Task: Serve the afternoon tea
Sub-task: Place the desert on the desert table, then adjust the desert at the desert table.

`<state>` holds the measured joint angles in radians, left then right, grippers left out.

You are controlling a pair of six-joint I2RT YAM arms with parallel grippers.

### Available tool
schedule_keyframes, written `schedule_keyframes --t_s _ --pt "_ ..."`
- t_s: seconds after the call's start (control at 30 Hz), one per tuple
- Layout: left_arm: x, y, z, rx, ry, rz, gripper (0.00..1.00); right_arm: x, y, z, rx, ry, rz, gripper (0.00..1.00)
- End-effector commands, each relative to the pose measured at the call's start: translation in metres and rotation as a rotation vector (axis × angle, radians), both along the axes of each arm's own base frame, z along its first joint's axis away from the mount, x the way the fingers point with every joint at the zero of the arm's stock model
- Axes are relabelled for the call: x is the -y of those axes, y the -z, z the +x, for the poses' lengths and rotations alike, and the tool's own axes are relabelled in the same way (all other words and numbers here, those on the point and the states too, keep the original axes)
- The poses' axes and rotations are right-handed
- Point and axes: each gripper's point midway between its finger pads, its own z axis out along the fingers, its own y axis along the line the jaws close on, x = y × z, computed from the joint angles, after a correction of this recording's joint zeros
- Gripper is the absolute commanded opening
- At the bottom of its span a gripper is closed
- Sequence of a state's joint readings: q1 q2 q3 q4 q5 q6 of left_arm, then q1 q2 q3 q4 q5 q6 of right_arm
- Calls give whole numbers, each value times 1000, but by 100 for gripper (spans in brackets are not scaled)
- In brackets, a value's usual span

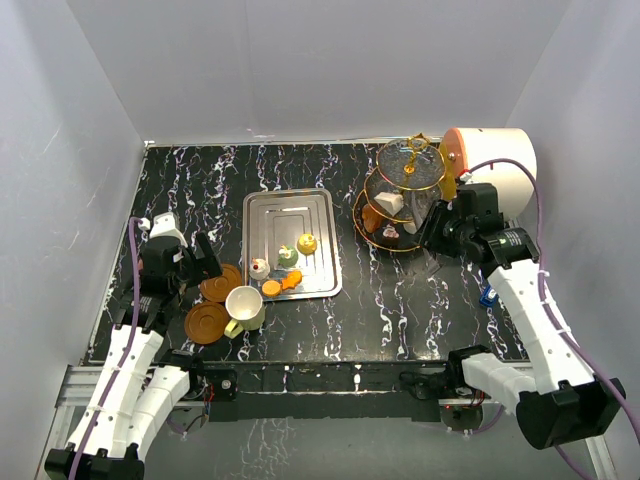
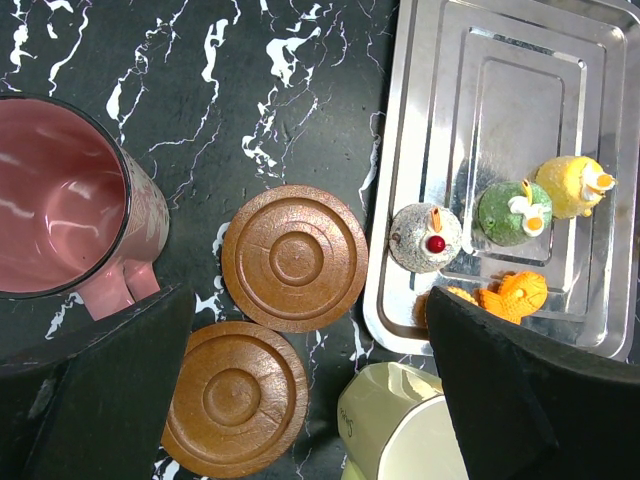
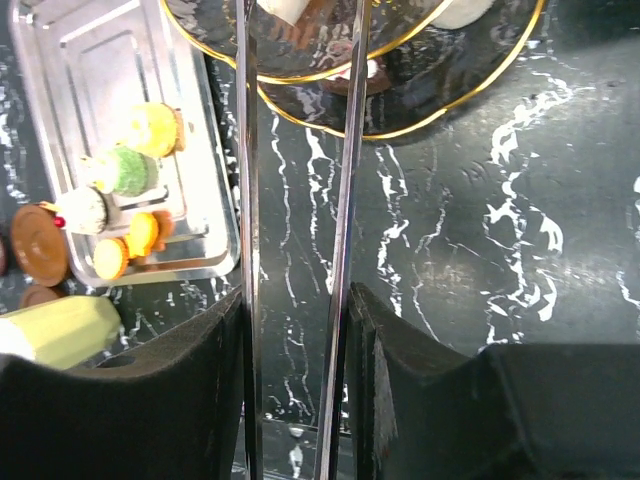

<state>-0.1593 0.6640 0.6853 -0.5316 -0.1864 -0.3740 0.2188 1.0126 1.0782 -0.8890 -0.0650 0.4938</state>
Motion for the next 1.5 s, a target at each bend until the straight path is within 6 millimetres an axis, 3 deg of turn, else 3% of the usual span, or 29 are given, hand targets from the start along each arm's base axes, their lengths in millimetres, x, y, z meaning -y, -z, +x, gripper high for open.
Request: schedule_keyframes --t_s 0.0,0.5,0.87,1.07,1.2,1.47 --pt "2 -5 2 11 15 2 99 -20 -22 19 90 -101 156 37" --pt "2 -4 2 6 14 3 99 -11 -6 32 42 -76 153 40" --pt "1 -4 2 3 12 5 99 -1 -8 35 30 -62 90 41" --pt "2 -3 2 -2 14 4 99 -7 1 34 -2 -94 105 41" --pt "2 -3 3 0 14 4 99 -15 -5 37 16 -121 146 41" --pt "2 -3 3 -2 14 4 99 -20 -8 35 18 -153 163 31"
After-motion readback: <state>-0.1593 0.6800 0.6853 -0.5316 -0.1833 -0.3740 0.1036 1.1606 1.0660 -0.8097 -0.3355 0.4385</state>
